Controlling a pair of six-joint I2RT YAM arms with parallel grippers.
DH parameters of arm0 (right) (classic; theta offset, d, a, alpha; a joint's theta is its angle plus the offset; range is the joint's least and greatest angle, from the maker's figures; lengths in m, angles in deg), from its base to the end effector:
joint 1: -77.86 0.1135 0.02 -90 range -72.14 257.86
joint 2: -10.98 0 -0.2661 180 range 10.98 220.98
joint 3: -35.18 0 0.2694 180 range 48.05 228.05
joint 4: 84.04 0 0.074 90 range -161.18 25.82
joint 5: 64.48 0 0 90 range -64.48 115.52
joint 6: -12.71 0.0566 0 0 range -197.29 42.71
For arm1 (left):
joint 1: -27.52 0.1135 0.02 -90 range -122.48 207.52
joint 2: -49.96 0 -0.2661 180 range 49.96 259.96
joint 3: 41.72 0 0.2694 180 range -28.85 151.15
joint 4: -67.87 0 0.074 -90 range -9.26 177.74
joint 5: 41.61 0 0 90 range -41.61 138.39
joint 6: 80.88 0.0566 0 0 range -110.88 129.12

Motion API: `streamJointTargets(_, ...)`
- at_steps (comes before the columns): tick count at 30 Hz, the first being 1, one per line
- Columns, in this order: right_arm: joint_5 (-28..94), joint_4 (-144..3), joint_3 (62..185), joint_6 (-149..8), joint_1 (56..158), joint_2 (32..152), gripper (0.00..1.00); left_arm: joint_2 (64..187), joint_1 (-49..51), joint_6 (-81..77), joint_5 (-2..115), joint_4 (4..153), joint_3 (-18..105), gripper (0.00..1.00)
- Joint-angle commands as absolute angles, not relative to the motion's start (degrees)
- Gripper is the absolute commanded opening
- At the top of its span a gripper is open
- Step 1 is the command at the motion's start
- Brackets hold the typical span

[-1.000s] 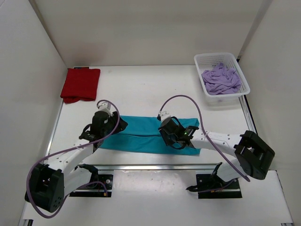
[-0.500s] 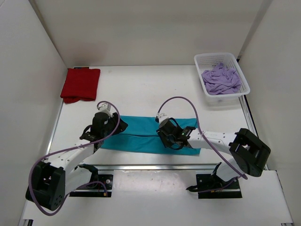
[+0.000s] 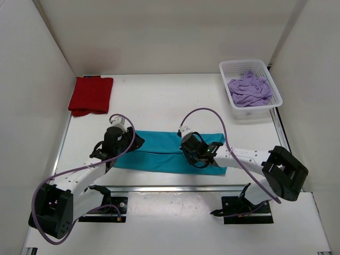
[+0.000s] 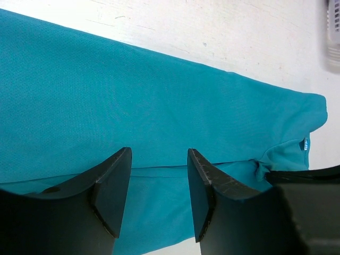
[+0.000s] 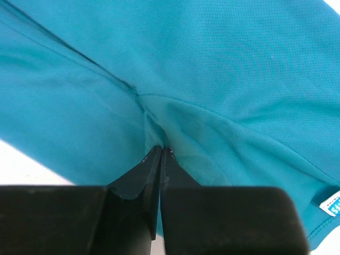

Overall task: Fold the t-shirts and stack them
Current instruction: Fold the other side of the tshirt into a rectangle

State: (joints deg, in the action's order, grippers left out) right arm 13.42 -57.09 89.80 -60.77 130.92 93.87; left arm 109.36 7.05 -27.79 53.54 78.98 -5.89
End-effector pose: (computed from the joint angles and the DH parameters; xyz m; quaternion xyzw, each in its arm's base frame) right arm 0.1886 0.2311 0.1437 -0.2676 0.9110 0.0870 0.3015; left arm 0.2218 -0.0882 0.1606 -0.1059 0.8787 -0.2575 0.3877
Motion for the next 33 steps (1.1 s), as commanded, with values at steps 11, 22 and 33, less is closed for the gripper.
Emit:
streamJointTargets(11,26.6,-51.1,92.4,-54.5,129.3,87.3,0.0,108.3,8.3,-26.9,56.1,80.0,-1.7,0.57)
streamJointTargets(22,34.2,-50.7,94.2,-53.8,128.9,88.3,0.3,108.1,11.3,-26.0,58.3,82.2,0.9,0.57)
streamJointTargets(33,33.4,-52.7,78.7,-50.0,109.3,69.0,0.0,117.4,5.9,-27.6,57.7,76.4,1.3,0.58)
